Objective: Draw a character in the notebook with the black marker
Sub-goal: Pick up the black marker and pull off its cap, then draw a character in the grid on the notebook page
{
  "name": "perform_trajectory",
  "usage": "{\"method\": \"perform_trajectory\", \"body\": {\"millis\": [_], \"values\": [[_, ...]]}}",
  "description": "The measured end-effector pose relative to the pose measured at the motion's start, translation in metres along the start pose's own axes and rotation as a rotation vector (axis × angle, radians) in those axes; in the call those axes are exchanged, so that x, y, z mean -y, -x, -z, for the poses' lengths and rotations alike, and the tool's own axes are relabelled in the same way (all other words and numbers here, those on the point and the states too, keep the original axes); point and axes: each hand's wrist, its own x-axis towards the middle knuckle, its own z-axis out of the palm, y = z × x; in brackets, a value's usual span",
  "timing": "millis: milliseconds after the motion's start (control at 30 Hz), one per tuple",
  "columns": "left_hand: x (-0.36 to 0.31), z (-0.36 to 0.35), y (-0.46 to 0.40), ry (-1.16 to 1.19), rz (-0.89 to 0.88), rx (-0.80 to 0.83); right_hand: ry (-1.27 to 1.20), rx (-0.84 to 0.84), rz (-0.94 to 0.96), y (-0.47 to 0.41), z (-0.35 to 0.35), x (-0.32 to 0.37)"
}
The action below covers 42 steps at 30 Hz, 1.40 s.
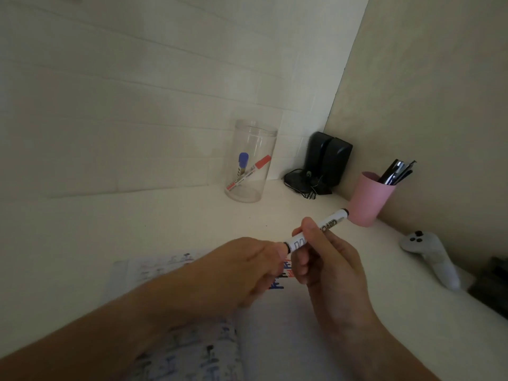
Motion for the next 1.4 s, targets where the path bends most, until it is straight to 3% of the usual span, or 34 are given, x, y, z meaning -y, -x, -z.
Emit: {"method": "perform_trajectory", "body": {"millis": [67, 100, 133, 167, 233, 267, 367, 600, 733, 833, 967, 1400], "values": [[-0.005, 0.008, 0.007, 0.750, 0.115, 0.236, -0.150, -0.088, -0.050, -0.010, 0.012, 0.005], [-0.007, 0.015, 0.013, 0.894, 0.093, 0.276, -0.236, -0.161, -0.068, -0.015, 0.022, 0.008], [-0.008, 0.021, 0.017, 0.859, 0.031, 0.222, -0.276, -0.223, -0.067, -0.019, 0.033, 0.011], [-0.008, 0.027, 0.019, 0.624, -0.066, 0.075, -0.259, -0.249, -0.052, -0.021, 0.041, 0.011], [-0.001, 0.032, 0.020, -0.197, -0.273, -0.341, -0.117, -0.191, -0.035, -0.021, 0.045, 0.005], [0.004, 0.031, 0.019, -0.498, -0.331, -0.446, -0.035, -0.148, -0.032, -0.019, 0.042, 0.000], [0.014, 0.025, 0.013, -0.783, -0.256, -0.424, 0.092, -0.057, -0.017, -0.016, 0.031, -0.006], [0.032, 0.037, 0.010, -0.839, -0.267, -0.249, 0.256, -0.121, -0.117, -0.014, 0.043, 0.000], [0.038, 0.048, 0.011, -0.861, -0.211, -0.120, 0.351, -0.029, -0.167, -0.012, 0.044, 0.012], [0.041, 0.049, 0.010, -0.859, -0.200, -0.101, 0.395, -0.003, -0.099, -0.002, 0.048, 0.006], [0.040, 0.047, 0.008, -0.840, -0.212, -0.108, 0.384, -0.089, -0.035, 0.002, 0.054, -0.005], [0.041, 0.046, 0.006, -0.842, -0.206, -0.110, 0.562, 0.076, 0.014, 0.004, 0.052, -0.012]]}}
